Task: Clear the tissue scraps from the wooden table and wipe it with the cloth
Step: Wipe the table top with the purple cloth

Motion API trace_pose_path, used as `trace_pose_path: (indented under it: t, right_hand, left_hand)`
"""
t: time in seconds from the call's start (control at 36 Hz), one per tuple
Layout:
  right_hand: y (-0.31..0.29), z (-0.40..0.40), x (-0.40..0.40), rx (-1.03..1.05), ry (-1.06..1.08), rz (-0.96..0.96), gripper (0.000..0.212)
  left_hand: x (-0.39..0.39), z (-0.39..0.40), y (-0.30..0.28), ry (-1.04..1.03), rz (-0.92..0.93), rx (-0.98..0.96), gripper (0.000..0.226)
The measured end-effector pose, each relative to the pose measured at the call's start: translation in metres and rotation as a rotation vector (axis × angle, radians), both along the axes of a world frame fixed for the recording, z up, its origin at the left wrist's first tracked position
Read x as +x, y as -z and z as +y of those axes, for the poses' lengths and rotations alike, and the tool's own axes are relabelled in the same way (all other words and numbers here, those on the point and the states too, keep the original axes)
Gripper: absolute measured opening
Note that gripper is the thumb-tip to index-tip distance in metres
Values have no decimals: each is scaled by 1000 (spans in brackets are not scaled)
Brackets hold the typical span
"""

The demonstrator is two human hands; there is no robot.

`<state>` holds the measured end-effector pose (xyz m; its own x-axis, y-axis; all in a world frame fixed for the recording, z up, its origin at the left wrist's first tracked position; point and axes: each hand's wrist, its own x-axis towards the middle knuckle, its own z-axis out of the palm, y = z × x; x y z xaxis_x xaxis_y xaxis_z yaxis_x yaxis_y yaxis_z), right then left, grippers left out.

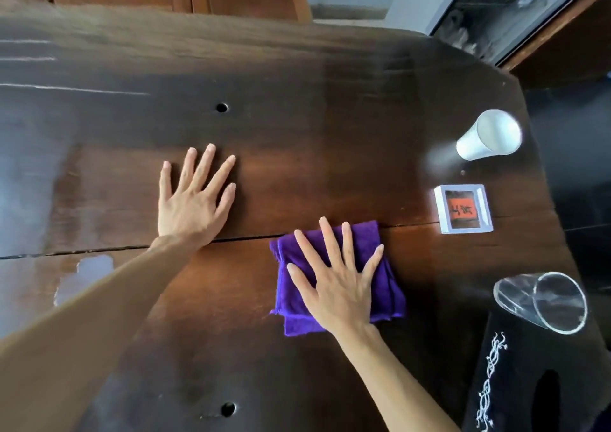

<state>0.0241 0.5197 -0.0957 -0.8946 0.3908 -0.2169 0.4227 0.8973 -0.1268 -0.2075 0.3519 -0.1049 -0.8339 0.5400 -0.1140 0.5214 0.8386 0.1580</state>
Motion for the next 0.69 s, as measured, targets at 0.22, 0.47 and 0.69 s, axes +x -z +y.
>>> trace_pose_path:
  t: [0.22,0.47,0.69]
  right_hand:
    - [2,61,-139,2,-20,24,60]
    - [-1,129,-279,-1,14,42,61]
    - [-7,169,-386,28,62,69,68]
  left_hand:
    - [0,-1,4,-2,41,17,55]
    - [-1,-2,12,1,104,31,57]
    - [-2,-2,12,4,108,28,57]
